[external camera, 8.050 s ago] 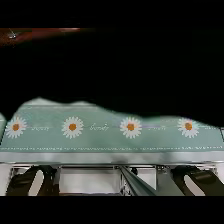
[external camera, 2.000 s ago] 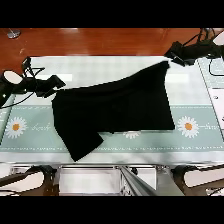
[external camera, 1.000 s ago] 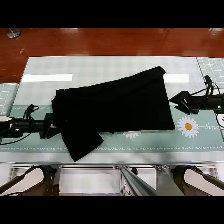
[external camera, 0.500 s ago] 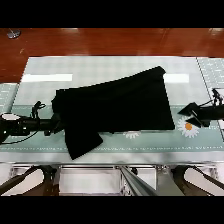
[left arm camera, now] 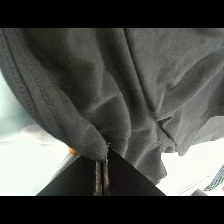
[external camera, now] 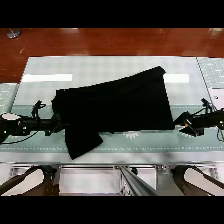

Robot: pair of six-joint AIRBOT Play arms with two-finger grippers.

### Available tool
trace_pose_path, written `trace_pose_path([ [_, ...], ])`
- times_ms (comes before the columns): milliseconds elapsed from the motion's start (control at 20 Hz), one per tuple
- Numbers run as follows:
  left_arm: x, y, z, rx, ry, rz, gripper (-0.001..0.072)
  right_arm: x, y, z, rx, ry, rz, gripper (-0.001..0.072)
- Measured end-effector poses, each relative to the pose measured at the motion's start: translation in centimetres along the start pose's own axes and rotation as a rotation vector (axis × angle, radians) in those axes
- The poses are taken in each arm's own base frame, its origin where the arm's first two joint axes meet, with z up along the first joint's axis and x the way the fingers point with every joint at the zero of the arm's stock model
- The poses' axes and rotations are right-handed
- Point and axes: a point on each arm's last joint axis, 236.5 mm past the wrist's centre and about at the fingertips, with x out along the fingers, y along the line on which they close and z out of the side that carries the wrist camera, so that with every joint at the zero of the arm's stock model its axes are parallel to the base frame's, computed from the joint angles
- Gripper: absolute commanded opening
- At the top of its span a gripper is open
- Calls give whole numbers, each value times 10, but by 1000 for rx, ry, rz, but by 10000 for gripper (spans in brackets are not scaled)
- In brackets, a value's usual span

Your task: Fold the shirts.

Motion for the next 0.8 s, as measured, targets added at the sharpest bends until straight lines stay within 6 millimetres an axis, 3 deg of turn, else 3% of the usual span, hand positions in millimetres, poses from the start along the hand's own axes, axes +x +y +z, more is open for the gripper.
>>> trace_pose_path([
  [200,0,0,0,0,0,-1,18,19,26,1,-45,28,41,618],
  [300,0,0,0,0,0,-1,18,25,43,13,-61,-7,73,592],
  [350,0,0,0,-1,0,-1,18,28,50,19,-70,-25,78,418],
  [400,0,0,0,-1,0,-1,18,30,55,25,-87,-46,71,75],
  [450,0,0,0,0,0,-1,18,31,62,31,-100,-63,76,29],
  [550,-2,-4,2,5,-3,-8,18,28,79,38,-143,-80,88,28],
  [650,-9,-18,12,30,-26,-35,18,9,102,53,-206,-118,109,28],
  [750,-29,-51,32,98,-85,-95,18,-26,132,71,-288,-182,129,28],
  [800,-47,-79,47,148,-143,-145,17,-54,151,82,-343,-239,139,28],
])
